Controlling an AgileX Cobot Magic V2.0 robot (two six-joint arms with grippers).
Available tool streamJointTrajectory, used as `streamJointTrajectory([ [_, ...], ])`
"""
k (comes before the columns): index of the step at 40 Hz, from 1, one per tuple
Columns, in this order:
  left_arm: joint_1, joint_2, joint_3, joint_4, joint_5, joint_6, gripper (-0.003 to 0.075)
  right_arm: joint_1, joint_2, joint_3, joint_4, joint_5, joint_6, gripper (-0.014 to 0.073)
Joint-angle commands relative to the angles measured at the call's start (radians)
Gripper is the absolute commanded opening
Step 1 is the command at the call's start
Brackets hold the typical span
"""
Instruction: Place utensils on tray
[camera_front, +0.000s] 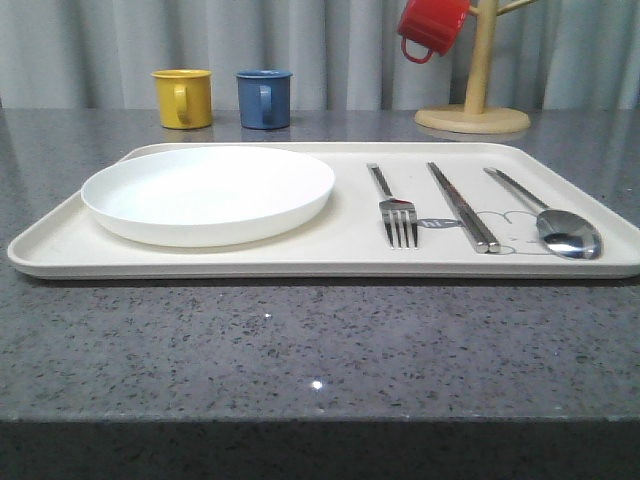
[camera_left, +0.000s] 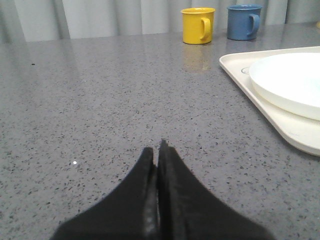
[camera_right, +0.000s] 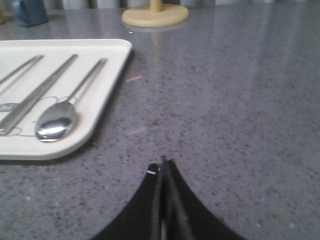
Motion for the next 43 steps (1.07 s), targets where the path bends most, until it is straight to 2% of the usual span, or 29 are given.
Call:
streamJointTrajectory([
  [1, 0.002, -0.022, -0.003, -0.01, -0.086, -0.009, -0.0018, -0.06, -0.049, 0.026, 0.017, -0.101, -0.011, -0.0069],
  [8, 0.002, -0.022, -0.003, -0.01, -0.084, -0.009, -0.0018, -0.098, -0.058, 0.04, -0.002, -0.073, -0.011, -0.0069],
  [43, 0.002, -0.022, -0.003, -0.01, -0.084, -0.009, -0.0018, -0.098, -0.057, 0.04, -0.001, -0.072, -0.011, -0.0069],
])
